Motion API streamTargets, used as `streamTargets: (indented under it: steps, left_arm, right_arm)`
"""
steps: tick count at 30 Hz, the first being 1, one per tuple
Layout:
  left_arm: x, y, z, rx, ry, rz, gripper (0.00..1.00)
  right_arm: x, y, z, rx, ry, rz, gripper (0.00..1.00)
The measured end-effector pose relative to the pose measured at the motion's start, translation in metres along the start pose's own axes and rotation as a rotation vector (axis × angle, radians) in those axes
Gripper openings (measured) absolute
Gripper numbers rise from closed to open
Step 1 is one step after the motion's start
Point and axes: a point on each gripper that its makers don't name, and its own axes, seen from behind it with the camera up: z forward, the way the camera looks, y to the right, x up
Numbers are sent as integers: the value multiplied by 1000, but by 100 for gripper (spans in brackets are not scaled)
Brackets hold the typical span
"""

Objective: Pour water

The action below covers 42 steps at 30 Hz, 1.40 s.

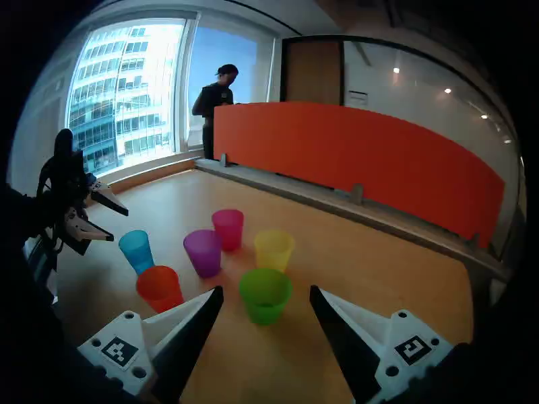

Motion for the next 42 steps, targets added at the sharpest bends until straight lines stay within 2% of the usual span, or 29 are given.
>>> streamTargets:
  steps: [20, 42]
  left_arm:
    - [-31, 13, 19, -48, -84, 16, 96]
    - [-33, 16, 45, -78, -134, 37, 96]
  right_arm:
    - [-8, 0, 24, 13, -25, 7, 100]
    - [-9, 4, 35, 17, -31, 13, 99]
